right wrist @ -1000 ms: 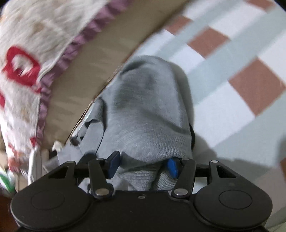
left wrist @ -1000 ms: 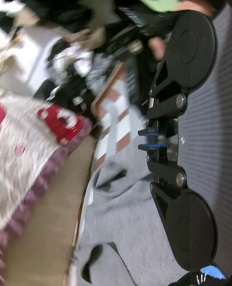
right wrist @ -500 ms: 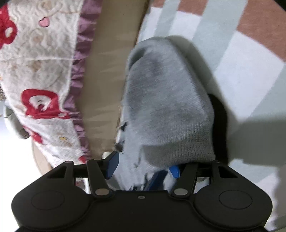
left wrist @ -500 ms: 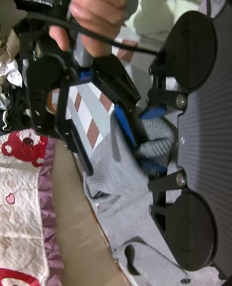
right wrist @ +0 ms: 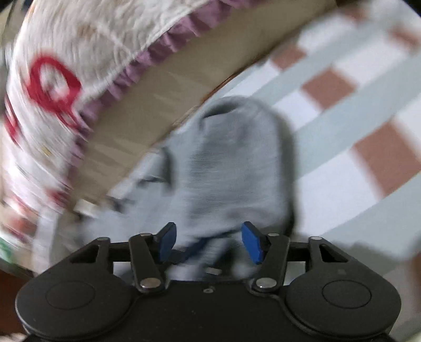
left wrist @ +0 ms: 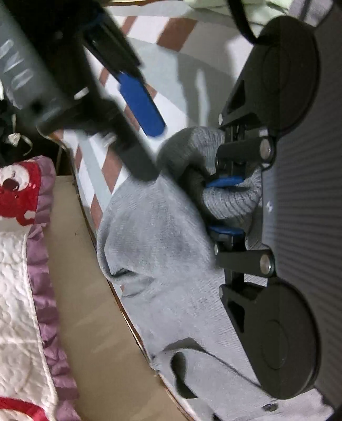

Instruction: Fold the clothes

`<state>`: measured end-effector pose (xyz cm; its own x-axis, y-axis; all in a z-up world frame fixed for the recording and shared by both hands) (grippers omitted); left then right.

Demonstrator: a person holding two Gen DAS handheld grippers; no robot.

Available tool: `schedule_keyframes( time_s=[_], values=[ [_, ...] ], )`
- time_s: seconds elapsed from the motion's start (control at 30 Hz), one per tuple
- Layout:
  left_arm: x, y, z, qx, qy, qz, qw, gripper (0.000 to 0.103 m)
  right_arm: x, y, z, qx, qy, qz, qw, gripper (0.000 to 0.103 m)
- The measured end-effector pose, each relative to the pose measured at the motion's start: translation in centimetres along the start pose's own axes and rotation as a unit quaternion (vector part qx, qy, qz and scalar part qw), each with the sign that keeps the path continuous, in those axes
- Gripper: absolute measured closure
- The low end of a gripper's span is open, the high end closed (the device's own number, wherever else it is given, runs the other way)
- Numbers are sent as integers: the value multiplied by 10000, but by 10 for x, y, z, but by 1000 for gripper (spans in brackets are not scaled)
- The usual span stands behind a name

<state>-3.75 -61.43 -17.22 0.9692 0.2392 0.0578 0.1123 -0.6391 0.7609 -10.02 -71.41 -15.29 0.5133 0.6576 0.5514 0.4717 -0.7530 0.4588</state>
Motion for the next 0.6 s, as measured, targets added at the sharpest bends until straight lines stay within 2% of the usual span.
schedule_keyframes(
  time_s=[0.1,0.13,0.2,0.3,0.33,0.37,0.4,0.47,0.53,0.6],
  values=[
    [-2,2,2,107,20,287,9995,71,8,-7,-2,-61,-726,-993,9924,50],
    [-3,3,4,128,22,362,9993,71,10,-9,-1,-20,-845,-1213,9890,50],
    [-4,3,7,114,23,484,9988,69,9,-13,9,180,-811,-1345,9874,50],
    [-4,3,11,16,-64,643,9979,71,9,-9,21,135,-927,-1493,9843,50],
    [-3,3,10,16,-160,633,9979,74,8,-5,25,68,-941,-1482,9844,51],
    [-2,4,9,18,-257,605,9978,83,6,0,27,-22,-966,-1411,9853,55],
    [3,5,7,23,-384,410,9984,94,3,6,29,-96,-974,-1307,9866,66],
    [20,7,2,14,-860,-390,9955,95,-9,15,29,-178,-886,-877,9920,79],
    [36,5,-8,-141,-1522,-1358,9789,96,-17,17,27,-219,-841,-518,9949,82],
    [49,3,-20,-337,-2083,-2141,9538,96,-25,16,24,-215,-780,-246,9964,82]
  ],
)
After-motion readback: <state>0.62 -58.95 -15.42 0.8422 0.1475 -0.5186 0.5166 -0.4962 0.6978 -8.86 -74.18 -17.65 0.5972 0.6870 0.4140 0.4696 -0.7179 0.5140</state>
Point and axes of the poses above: each gripper's, at about its wrist camera, not at the fingertips, and z roughly the way its jaws point, x to its left, y to its top, the point moved 5 cm from there along z, roughly the way its jaws point, and after that the axes turned 3 degrees about -y, right-handed, at the moved point
